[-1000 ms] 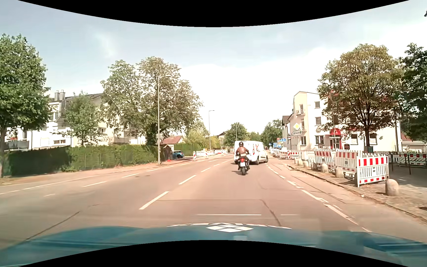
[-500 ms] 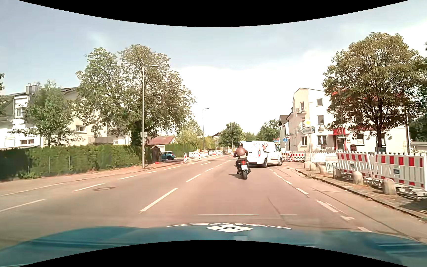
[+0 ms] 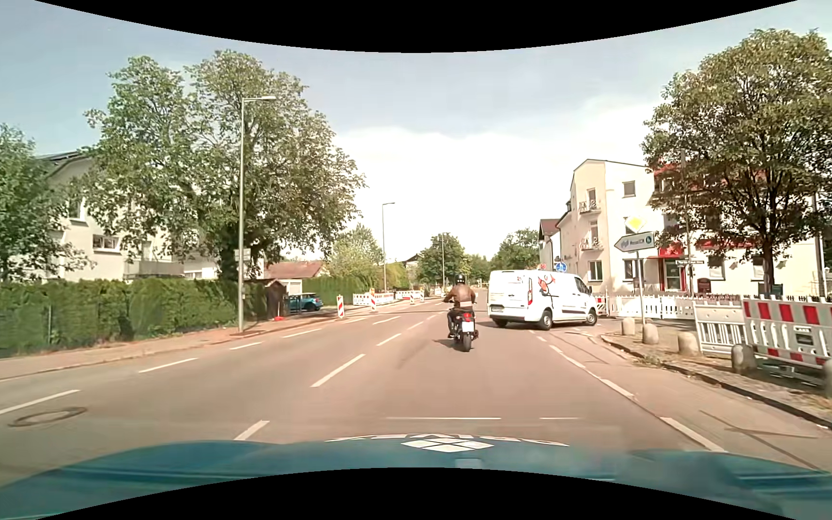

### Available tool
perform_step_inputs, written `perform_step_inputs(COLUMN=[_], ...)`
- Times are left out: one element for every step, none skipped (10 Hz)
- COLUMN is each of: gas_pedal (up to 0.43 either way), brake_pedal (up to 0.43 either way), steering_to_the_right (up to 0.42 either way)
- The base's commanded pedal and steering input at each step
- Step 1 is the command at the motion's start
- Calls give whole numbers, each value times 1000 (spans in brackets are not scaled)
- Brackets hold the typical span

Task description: Follow the waypoints while adhering to traffic rules and regulations

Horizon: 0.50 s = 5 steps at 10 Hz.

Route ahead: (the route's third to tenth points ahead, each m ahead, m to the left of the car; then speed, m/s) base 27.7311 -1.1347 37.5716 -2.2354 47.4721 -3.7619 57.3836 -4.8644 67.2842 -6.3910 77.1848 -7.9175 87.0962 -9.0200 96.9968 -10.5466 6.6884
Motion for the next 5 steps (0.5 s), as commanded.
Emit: perform_step_inputs(gas_pedal=[0, 0, 0, 59, 98], brake_pedal=[0, 0, 0, 0, 0], steering_to_the_right=[26, 26, 27, 27, 27])
